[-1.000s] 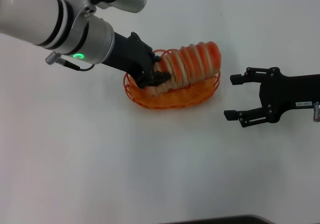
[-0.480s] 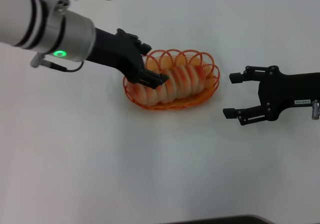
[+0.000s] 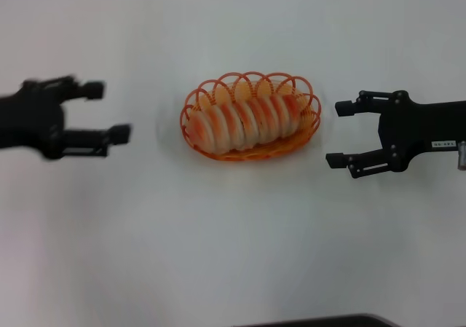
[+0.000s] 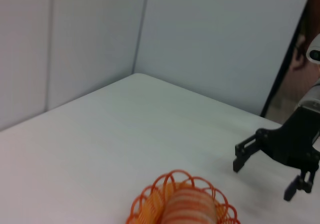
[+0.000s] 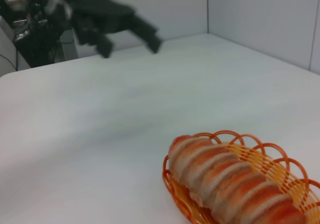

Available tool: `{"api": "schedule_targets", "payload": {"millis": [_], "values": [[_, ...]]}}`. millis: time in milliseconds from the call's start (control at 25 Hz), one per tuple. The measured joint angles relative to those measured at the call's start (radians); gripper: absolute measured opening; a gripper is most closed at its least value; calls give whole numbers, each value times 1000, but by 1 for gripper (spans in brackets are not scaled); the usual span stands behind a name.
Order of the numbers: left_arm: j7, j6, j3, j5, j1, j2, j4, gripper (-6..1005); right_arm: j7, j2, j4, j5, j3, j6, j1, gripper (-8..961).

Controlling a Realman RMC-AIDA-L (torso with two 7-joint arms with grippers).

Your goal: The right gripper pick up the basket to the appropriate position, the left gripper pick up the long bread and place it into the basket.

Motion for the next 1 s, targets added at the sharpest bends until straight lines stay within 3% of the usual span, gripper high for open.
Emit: {"api": "schedule_targets", "payload": {"millis": [120, 160, 360, 1000], "values": [[79, 8, -69, -4, 51, 6, -64, 949, -6, 0, -1, 1, 11, 1, 0, 959], [211, 12, -132, -13, 104, 18, -172, 948, -7, 0, -1, 1, 14, 4, 0, 959], [354, 11, -205, -20, 140, 30, -314, 947, -8, 0, -4, 1, 19, 3, 0, 959], [379, -41, -157, 37, 117, 28, -346, 939, -22, 3, -6, -6, 9, 18, -7, 958]]}}
